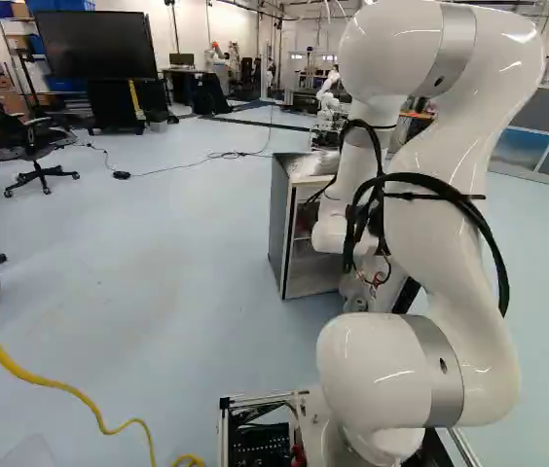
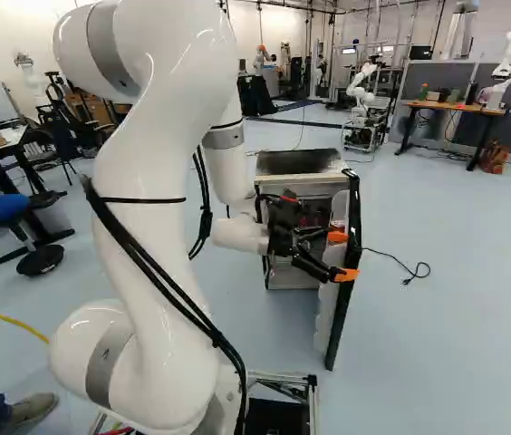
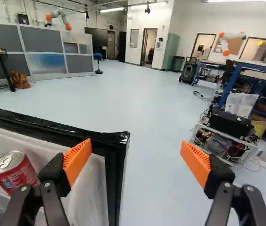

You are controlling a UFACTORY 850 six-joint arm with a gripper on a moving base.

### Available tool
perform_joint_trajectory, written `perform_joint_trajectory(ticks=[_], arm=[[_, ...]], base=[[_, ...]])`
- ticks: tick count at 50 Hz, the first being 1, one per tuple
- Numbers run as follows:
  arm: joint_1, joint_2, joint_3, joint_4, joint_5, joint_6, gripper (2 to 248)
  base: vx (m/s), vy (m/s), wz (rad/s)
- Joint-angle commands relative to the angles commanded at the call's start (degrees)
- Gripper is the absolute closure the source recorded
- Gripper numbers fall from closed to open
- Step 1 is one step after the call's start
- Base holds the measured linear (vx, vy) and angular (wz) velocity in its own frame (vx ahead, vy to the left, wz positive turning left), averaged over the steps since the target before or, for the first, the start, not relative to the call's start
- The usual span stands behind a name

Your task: Grab a drink from the fridge

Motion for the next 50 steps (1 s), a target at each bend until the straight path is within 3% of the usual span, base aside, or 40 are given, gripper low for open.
perform_joint_trajectory(ticks=[23,50], arm=[[-7.09,-2.73,-5.40,0.01,0.00,0.00,3],[-13.81,-7.10,-13.91,0.01,0.00,0.00,3]], base=[[0.000,0.000,0.000],[0.000,0.000,0.000]])
